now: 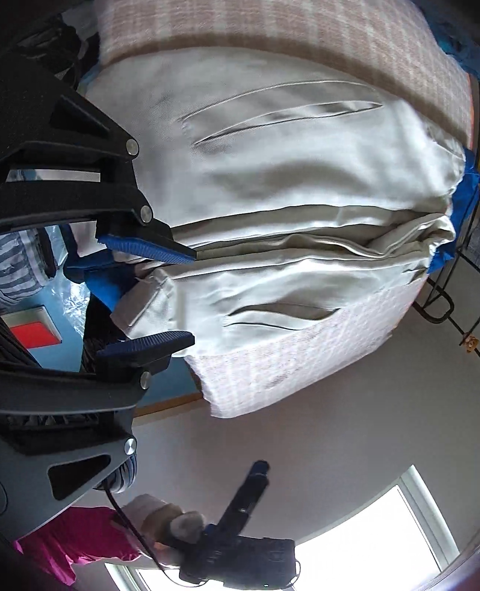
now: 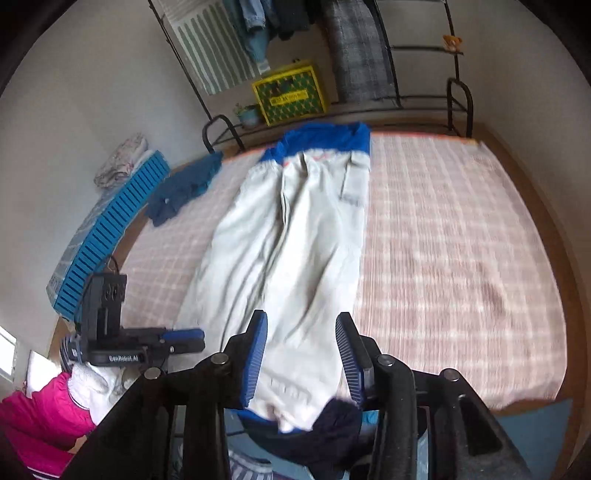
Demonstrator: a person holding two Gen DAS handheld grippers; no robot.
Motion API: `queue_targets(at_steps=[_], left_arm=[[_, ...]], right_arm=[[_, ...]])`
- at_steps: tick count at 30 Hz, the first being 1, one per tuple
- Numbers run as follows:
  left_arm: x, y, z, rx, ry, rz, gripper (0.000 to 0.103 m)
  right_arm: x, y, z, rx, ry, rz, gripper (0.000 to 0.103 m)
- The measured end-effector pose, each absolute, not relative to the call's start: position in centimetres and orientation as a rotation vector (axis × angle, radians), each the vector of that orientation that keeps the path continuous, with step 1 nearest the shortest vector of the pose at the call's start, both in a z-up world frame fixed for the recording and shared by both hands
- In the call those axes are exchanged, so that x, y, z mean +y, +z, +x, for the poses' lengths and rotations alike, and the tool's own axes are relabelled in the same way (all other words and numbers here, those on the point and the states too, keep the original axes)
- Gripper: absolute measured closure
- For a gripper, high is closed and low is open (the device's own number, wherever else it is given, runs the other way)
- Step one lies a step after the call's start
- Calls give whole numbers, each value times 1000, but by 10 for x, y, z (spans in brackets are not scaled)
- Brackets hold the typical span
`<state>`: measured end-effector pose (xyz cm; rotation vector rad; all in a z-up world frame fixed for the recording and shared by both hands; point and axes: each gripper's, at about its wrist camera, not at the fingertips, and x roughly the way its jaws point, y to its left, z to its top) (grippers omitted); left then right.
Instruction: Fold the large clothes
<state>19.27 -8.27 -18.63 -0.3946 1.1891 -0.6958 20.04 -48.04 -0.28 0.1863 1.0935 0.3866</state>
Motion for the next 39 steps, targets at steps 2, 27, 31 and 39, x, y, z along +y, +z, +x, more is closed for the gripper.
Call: queue_targets(at_steps=[2, 27, 31, 39], left_arm=[[-92, -197, 187, 1224, -700, -394, 66], [-116, -216, 178, 1246, -682, -240, 97], [-116, -215, 173, 1237, -692, -230, 98], [-113, -212, 173, 1259, -713, -304, 94]], right_arm=[[-479, -34, 179, 1140, 406, 216, 62], [-395, -157, 111, 1258, 723, -427, 103], [-422, -130, 113, 1233, 745, -233, 66], [-483, -149, 167, 1307, 565, 177, 48]])
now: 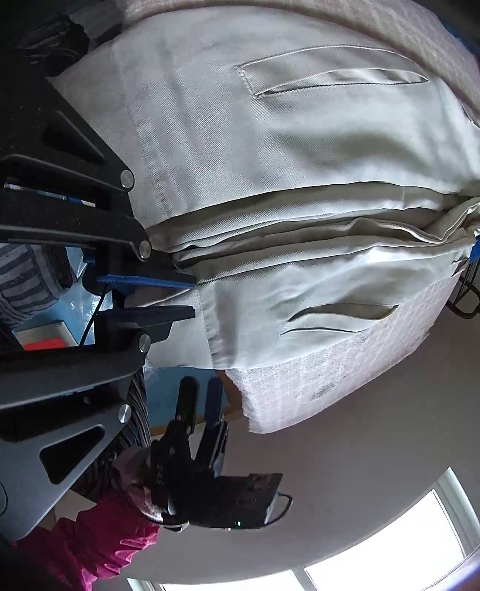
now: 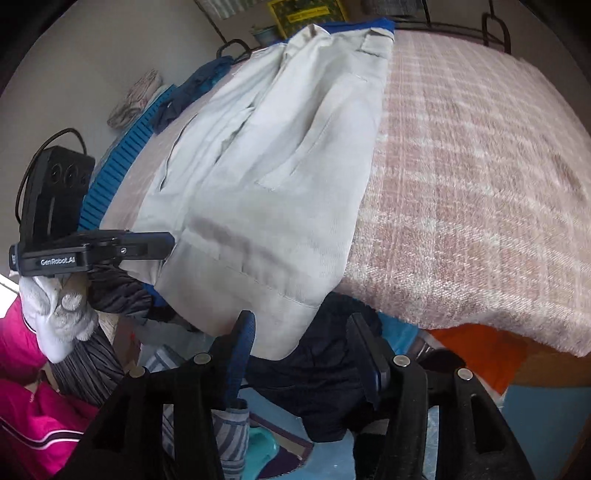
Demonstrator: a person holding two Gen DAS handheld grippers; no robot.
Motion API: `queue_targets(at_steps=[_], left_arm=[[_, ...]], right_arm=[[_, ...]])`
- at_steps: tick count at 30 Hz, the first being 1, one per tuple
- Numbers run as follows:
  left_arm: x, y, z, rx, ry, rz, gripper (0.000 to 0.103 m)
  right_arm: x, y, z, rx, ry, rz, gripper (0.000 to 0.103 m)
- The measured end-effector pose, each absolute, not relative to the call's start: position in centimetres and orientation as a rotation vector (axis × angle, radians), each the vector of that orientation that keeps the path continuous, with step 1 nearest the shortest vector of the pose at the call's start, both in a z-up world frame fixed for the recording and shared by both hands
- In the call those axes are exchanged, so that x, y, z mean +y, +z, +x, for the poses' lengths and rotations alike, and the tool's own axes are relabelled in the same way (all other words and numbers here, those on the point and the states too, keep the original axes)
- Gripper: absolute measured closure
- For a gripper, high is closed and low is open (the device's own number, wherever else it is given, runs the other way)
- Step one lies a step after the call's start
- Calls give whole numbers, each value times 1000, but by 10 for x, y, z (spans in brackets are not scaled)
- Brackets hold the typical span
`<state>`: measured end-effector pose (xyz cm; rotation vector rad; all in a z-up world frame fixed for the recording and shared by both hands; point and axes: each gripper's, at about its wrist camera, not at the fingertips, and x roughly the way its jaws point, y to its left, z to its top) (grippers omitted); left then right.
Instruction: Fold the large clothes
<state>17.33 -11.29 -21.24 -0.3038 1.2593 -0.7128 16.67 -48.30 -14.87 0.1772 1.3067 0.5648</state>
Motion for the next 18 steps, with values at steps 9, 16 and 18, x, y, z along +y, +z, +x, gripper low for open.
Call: queue_targets(at_steps=[9, 16, 18], left_arm=[[-127, -216, 173, 1217, -670, -260, 103], [-155, -217, 126, 1200, -727, -118, 103], [-152, -223, 126, 1222, -740, -147, 103]], right_arm=[[-466, -163, 178, 1350, 611, 237, 85], [-475, -115, 166, 1275, 612, 128, 94], [-461, -134, 163, 1338, 582, 28, 94]])
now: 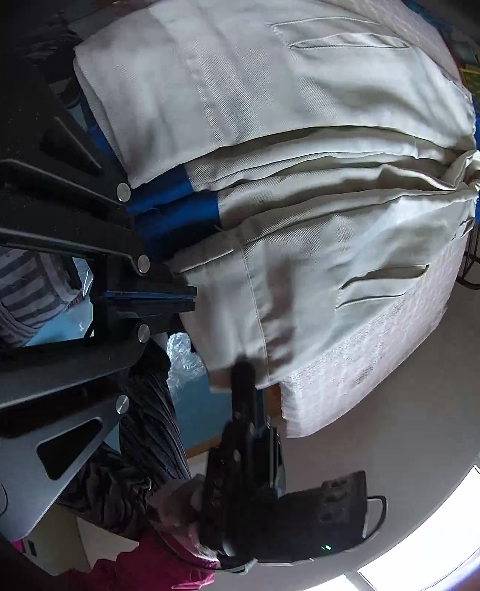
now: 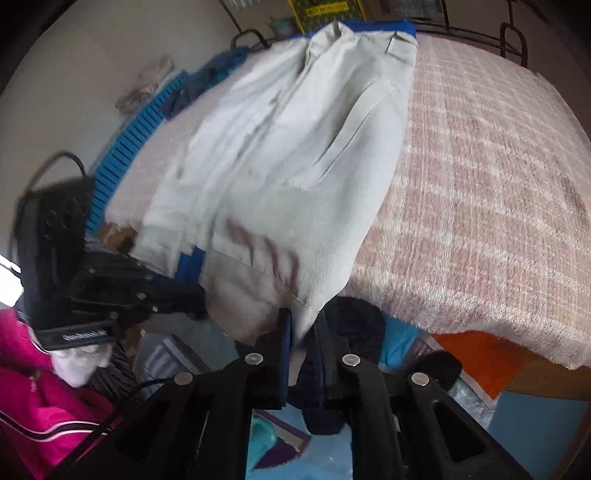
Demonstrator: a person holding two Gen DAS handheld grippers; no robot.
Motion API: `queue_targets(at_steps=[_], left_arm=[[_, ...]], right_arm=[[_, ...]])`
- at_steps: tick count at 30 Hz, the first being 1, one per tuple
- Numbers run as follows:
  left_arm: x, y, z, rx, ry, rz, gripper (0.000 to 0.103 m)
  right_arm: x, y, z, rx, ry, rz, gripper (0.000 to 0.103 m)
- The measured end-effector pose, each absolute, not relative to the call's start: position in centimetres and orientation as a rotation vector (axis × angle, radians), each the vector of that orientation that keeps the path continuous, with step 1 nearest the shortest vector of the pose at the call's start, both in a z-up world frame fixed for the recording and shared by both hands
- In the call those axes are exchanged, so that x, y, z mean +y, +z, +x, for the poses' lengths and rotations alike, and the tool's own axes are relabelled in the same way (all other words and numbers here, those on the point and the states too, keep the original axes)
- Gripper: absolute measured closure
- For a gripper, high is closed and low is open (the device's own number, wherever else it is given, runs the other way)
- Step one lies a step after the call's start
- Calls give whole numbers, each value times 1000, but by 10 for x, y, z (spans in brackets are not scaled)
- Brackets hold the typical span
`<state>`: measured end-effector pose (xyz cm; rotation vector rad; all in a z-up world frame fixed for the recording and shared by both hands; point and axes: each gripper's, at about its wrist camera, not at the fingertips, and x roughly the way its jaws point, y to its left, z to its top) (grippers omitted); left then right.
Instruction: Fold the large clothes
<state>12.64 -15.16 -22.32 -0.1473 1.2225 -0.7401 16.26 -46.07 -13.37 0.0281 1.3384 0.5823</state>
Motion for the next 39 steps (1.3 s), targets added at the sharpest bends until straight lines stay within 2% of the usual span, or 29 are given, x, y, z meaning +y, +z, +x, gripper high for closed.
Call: queue_targets(at_steps=[2, 3, 4, 6, 8, 10, 12, 20, 21, 23, 24, 25, 28, 30, 33, 34, 39], left_arm=[[-139, -213, 126, 1202, -751, -201, 103], [-132, -204, 126, 1176, -748, -196, 103], [-124, -194, 124, 1143, -740, -180, 103], [-107, -176, 126, 1086, -734, -164, 103], [-89, -163, 128, 1053, -702, -153, 103], [-74, -156, 134, 1034, -675, -167, 103], [-58, -151, 151, 1019, -636, -175, 103], [1, -142, 171, 968, -508, -288, 103], [6, -140, 173, 962, -498, -287, 103], [15, -138, 178, 952, -485, -291, 103], [18, -137, 180, 947, -480, -293, 103], [21, -136, 182, 944, -476, -296, 103], [25, -137, 185, 942, -477, -301, 103], [25, -139, 189, 949, -476, -290, 103], [28, -142, 198, 957, -461, -303, 103], [30, -142, 199, 956, -464, -314, 103], [33, -145, 208, 954, -459, -314, 103]], right_arm=[[-450, -142, 159, 1384, 573, -56, 94], [-449, -140, 157, 1386, 564, -84, 89], [-450, -133, 154, 1371, 555, -104, 83], [-456, -110, 154, 1313, 540, -93, 77], [-457, -88, 162, 1247, 539, -61, 77], [-450, -71, 177, 1193, 543, -28, 68], [-433, -66, 195, 1163, 535, -22, 64], [-355, -133, 260, 1238, 503, -73, 64], [-347, -141, 263, 1246, 492, -114, 67], [-338, -149, 265, 1245, 475, -172, 79], [-337, -148, 265, 1241, 487, -174, 98], [-338, -146, 266, 1253, 500, -164, 102], [-337, -125, 258, 1226, 605, -125, 103], [-321, -131, 251, 1226, 608, -231, 103], [-310, -148, 252, 1246, 609, -309, 92], [-313, -144, 257, 1267, 633, -263, 81], [-340, -97, 288, 1115, 668, -144, 80]])
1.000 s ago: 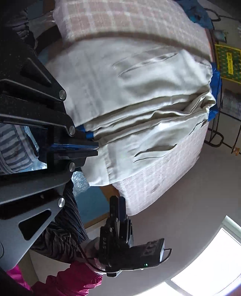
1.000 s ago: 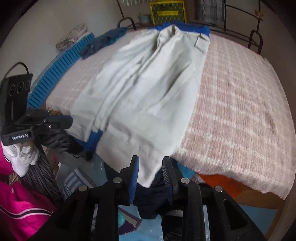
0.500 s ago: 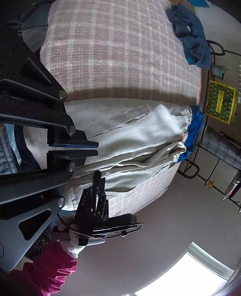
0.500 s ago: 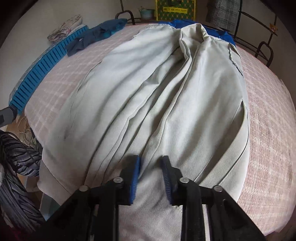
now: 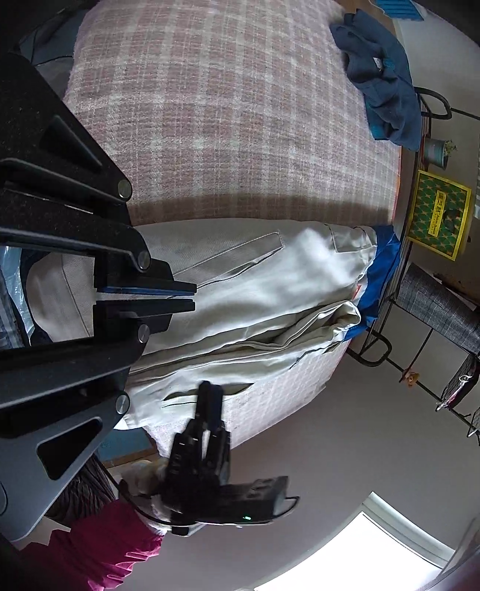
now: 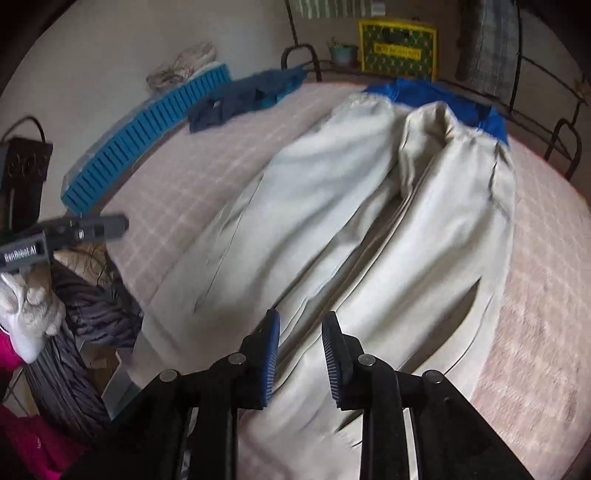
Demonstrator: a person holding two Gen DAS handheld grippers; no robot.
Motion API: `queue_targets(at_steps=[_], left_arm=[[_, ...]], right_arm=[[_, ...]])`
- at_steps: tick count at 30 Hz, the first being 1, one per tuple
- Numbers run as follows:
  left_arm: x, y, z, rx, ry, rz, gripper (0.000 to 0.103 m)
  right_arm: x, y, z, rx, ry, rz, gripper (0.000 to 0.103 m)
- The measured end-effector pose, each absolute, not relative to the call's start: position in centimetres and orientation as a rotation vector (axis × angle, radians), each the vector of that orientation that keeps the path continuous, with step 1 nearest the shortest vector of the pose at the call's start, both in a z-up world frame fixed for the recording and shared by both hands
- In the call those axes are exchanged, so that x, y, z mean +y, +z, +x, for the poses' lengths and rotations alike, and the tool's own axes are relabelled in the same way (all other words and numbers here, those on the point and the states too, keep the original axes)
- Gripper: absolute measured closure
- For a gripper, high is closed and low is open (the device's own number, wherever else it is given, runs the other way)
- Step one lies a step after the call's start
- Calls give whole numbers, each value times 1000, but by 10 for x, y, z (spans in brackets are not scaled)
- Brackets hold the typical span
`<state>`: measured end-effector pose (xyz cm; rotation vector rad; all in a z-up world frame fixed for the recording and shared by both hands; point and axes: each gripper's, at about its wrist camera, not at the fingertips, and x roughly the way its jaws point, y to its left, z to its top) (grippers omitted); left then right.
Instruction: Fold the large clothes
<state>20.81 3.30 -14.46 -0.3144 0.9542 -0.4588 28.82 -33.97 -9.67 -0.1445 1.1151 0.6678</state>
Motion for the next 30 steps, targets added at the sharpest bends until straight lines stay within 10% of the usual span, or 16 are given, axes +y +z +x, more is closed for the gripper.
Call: queue_targets(at_steps=[19, 24, 30], left_arm=[[19, -169, 230, 1017, -449, -320, 103], [31, -174, 224, 1037, -442, -357, 103], [24, -192, 213, 1077, -463, -371, 103]], right_arm=[[-311, -159, 445, 1177, 384, -125, 100], [-348, -113, 400, 1103, 501, 19, 75], [-377, -107, 314, 1138, 535, 44, 77]])
